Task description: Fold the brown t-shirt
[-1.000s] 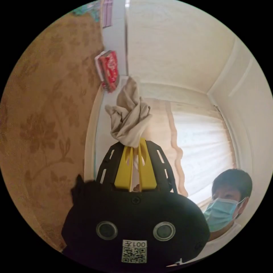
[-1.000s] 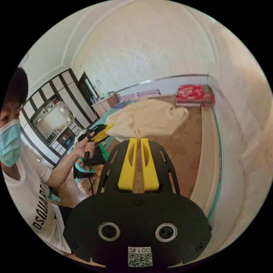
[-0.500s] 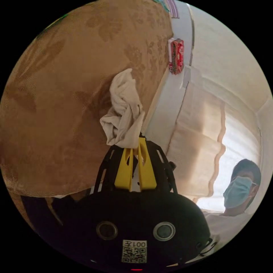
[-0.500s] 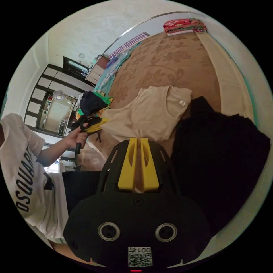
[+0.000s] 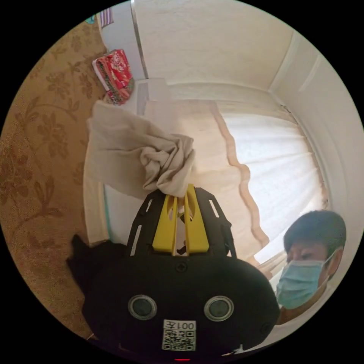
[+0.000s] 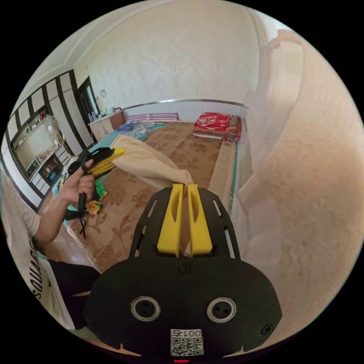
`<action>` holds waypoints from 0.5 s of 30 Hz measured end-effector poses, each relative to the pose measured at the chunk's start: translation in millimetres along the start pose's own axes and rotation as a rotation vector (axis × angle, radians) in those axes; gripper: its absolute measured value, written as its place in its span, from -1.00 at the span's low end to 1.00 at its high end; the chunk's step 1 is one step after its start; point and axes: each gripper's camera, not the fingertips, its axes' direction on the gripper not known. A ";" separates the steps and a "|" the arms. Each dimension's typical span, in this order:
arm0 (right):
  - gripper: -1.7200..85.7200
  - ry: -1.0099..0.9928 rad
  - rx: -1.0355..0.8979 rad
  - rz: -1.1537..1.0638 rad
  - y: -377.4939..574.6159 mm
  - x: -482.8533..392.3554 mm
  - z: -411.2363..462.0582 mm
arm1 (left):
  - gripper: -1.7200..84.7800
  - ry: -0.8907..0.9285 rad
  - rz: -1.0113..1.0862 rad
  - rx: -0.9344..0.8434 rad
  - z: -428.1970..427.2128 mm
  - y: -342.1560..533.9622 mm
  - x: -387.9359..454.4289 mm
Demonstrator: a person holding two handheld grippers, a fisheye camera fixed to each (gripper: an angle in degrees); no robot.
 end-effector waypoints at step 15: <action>-0.93 0.567 -0.784 -0.068 322.3 -153.6 59.1 | -0.98 -0.206 -0.710 -0.337 106.6 265.9 -192.6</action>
